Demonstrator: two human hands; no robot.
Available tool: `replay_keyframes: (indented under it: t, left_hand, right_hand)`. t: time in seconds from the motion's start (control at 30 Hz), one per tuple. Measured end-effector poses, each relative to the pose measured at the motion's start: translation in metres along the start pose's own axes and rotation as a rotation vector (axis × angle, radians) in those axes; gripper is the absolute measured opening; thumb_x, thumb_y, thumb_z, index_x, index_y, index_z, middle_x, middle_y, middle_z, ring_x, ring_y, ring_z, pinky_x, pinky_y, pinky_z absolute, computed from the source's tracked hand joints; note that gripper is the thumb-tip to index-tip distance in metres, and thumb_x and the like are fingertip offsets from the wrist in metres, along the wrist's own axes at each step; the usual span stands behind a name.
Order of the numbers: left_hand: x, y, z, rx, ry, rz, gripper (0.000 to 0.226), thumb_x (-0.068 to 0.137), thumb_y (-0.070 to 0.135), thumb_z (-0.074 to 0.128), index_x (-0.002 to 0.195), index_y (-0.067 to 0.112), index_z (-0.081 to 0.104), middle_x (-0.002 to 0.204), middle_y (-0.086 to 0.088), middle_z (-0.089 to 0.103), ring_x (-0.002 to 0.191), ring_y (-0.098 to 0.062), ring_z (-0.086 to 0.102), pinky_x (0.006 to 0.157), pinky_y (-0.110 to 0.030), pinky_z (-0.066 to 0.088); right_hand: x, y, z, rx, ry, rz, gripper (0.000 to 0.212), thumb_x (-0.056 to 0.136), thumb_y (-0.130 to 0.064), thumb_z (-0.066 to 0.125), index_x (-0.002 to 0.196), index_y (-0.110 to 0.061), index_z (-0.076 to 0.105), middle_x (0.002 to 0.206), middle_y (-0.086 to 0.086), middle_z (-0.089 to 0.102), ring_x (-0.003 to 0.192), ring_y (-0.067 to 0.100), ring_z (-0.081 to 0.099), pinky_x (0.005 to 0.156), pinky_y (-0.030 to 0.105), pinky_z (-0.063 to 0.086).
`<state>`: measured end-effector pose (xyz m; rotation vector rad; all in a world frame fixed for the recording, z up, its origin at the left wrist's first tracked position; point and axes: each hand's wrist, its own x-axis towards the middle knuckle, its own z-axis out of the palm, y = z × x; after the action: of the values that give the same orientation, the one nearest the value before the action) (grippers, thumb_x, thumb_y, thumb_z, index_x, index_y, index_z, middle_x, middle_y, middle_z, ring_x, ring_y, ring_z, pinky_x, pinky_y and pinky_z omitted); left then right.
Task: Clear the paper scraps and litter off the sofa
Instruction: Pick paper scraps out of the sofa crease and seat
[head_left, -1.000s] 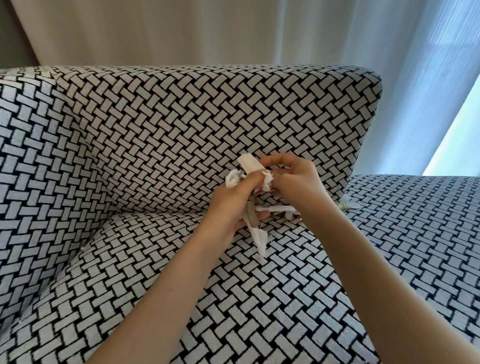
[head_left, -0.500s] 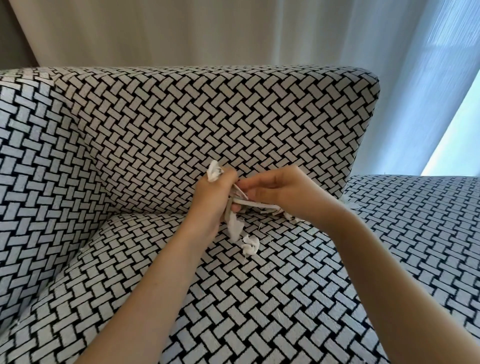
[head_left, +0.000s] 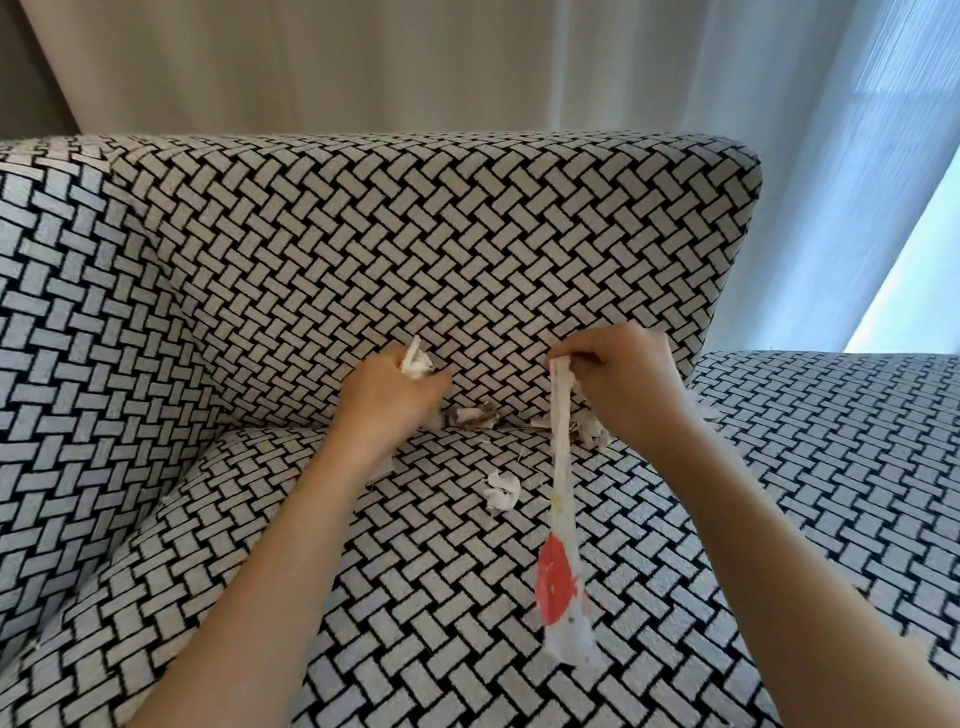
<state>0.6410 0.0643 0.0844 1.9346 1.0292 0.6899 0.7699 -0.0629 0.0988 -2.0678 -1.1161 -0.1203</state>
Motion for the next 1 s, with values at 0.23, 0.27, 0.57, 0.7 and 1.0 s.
replay_keyframes:
  t: [0.23,0.27,0.57,0.7,1.0]
  left_hand:
    - [0.007,-0.021,0.012,0.453,0.091,0.061,0.024,0.086,0.036,0.058,0.091,0.013,0.052,0.074,0.001,0.051,0.076,-0.021,0.053,0.055,-0.025,0.035]
    - [0.008,-0.024,0.016,0.511,0.094,0.055,0.027,0.087,0.040,0.057,0.091,0.014,0.049,0.077,-0.001,0.053,0.079,-0.024,0.054,0.058,-0.026,0.035]
    - [0.014,-0.032,0.023,0.581,0.169,0.015,0.024,0.089,0.026,0.053,0.112,0.018,0.056,0.106,-0.007,0.064,0.096,-0.027,0.060,0.066,-0.028,0.039]
    - [0.017,-0.032,0.016,0.421,0.110,0.023,0.001,0.086,0.019,0.053,0.087,0.019,0.054,0.084,-0.003,0.061,0.081,-0.023,0.057,0.057,-0.025,0.037]
    - [0.019,-0.020,-0.002,0.008,-0.065,-0.181,0.012,0.078,0.011,0.056,0.066,0.012,0.051,0.067,-0.006,0.056,0.055,-0.017,0.046,0.051,-0.023,0.035]
  right_hand:
    - [-0.007,-0.045,0.012,0.004,-0.069,-0.206,0.030,0.092,-0.002,0.048,0.108,-0.016,0.069,0.088,-0.003,0.066,0.058,0.006,0.057,0.055,0.011,0.050]
    - [-0.008,-0.046,0.021,-0.079,-0.112,-0.237,0.035,0.091,0.000,0.047,0.115,-0.018,0.065,0.102,0.001,0.066,0.072,0.012,0.063,0.065,0.019,0.054]
    - [-0.011,-0.023,0.068,-0.466,-0.327,-0.294,0.054,0.092,-0.015,0.052,0.140,-0.019,0.031,0.141,0.001,0.033,0.111,0.026,0.053,0.078,0.034,0.046]
    - [-0.005,-0.022,0.083,-0.453,-0.372,-0.207,0.036,0.092,-0.009,0.049,0.128,-0.013,0.045,0.127,0.007,0.047,0.107,0.028,0.056,0.076,0.034,0.046]
    - [0.001,-0.016,0.080,-0.361,-0.335,-0.170,0.035,0.087,0.005,0.044,0.113,-0.011,0.061,0.103,0.009,0.061,0.095,0.025,0.058,0.077,0.031,0.050]
